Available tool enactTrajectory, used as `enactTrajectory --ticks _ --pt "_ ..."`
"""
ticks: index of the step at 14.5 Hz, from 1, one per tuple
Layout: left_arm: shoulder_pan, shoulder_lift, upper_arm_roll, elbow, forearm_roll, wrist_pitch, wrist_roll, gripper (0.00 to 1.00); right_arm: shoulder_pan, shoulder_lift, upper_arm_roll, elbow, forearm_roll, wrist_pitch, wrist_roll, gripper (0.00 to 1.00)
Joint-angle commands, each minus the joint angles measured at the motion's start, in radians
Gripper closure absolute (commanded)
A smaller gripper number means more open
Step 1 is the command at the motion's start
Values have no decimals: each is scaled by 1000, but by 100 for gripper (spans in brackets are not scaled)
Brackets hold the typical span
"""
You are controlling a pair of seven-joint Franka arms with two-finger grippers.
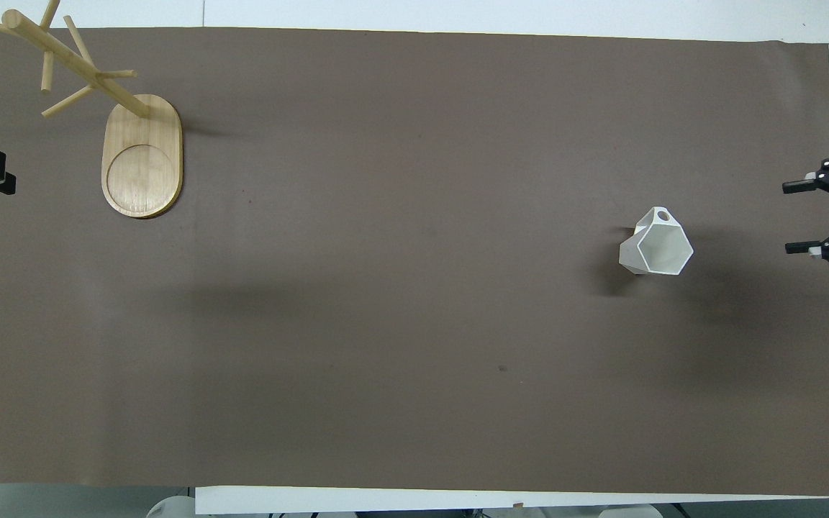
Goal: Hang cup on rack
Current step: 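Move the open right gripper toward the white mug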
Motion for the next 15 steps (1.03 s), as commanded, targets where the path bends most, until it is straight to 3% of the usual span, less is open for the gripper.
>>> enactTrajectory --ticks 1,7,10,15 --pt "7 -21 -1 -20 -9 -8 2 0 -17 33 9 -107 113 7 -209 0" --pt "7 -21 -1 -20 -9 -8 2 0 -10 9 9 -322 195 110 -343 0" --pt "7 -21 -1 -20 -9 -8 2 0 -2 66 11 -325 262 111 -386 0" --pt "7 -21 -1 -20 -9 -8 2 0 41 66 14 -327 293 116 -403 0"
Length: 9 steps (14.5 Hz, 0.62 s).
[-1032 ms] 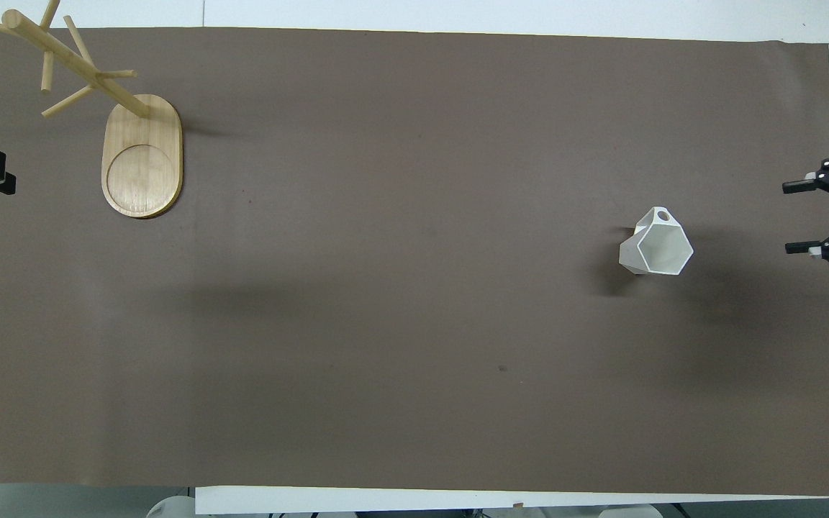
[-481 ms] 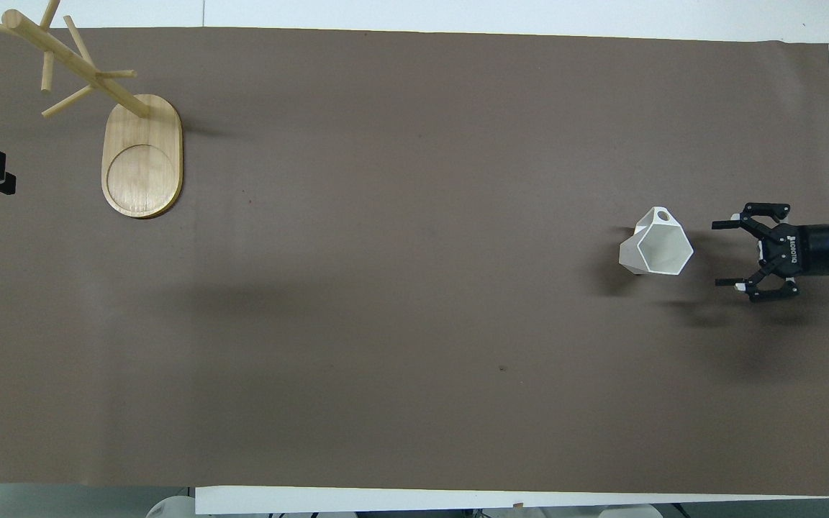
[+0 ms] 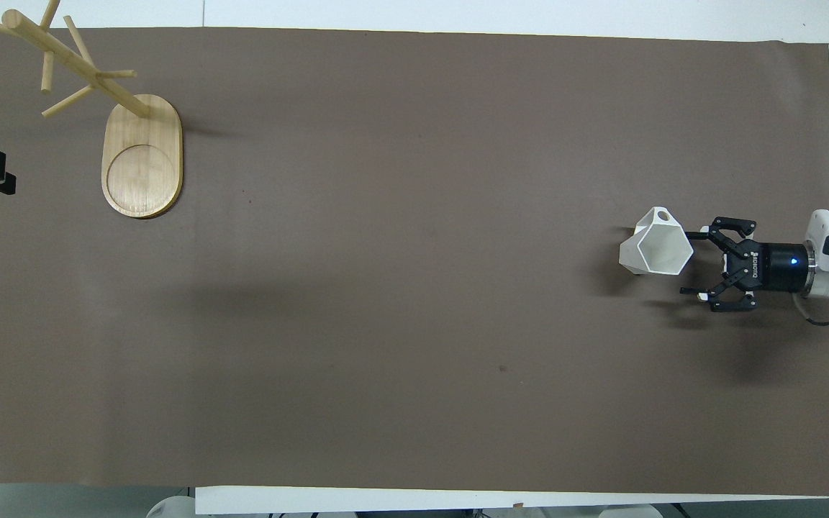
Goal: Hang cup on rack
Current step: 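Move the open right gripper toward the white mug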
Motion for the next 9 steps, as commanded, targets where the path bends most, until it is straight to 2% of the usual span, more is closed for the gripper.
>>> enactTrajectory --ticks 1,9 --pt "7 -21 -1 -20 -9 -8 2 0 17 -8 4 -14 43 15 -31 0" --pt "7 -21 -1 -20 -9 -8 2 0 57 -6 6 -19 73 39 -44 0"
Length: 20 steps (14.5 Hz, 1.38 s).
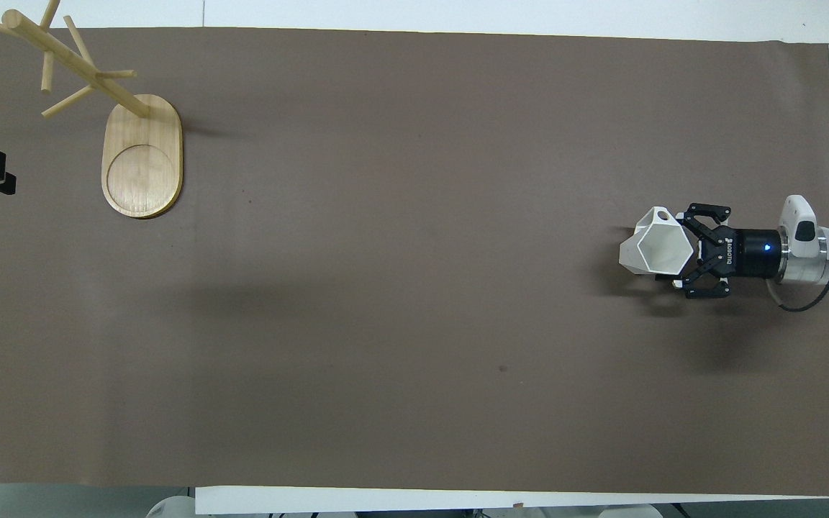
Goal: Hang cup on rack
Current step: 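Close the right gripper on the white mug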
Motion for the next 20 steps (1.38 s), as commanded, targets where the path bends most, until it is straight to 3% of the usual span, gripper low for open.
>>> enactTrajectory --ticks 1,14,15,16,17,19,20 --pt "7 -21 -1 -20 -9 -8 2 0 -7 -6 3 -22 21 14 -40 0" --pt "7 -21 -1 -20 -9 -8 2 0 36 -12 3 -58 39 14 -88 1" --pt "7 -21 -1 -20 -9 -8 2 0 47 -12 5 -55 37 14 -88 5" --pt "7 -21 -1 -20 -9 -8 2 0 59 -11 5 -48 37 8 -86 16" --pt "7 -21 -1 -20 -9 -8 2 0 62 -11 5 -42 37 3 -85 38" --pt "7 -21 -1 -20 -9 -8 2 0 65 -12 11 -29 37 -3 -65 66" --pt "6 -21 -1 -20 -9 -8 2 0 85 -12 24 -8 37 -20 -24 69"
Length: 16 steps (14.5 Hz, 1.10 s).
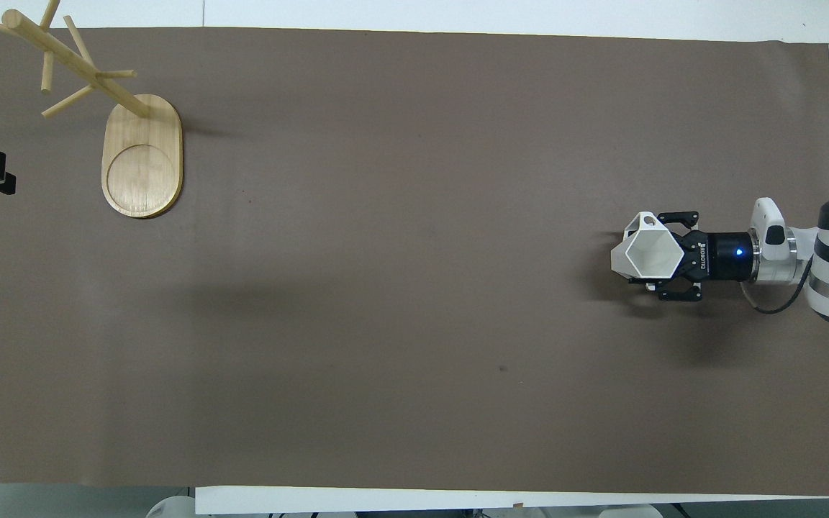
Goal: Hang cup on rack
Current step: 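Carry the mug with the right gripper while the left gripper reaches it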
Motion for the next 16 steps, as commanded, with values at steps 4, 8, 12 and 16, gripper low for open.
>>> enactTrajectory --ticks 4,8,12,16 --pt "-23 -21 -17 -19 -9 -7 -1 0 134 -73 87 58 107 -4 336 69" --pt "-50 -31 -18 -49 -18 12 -14 0 361 -143 90 95 225 222 499 70" --pt "-223 -120 -20 -259 -18 257 -340 0 559 -217 90 95 302 445 626 70" --pt "-391 -30 -20 -182 -20 341 -703 0 713 -220 90 95 416 627 629 70"
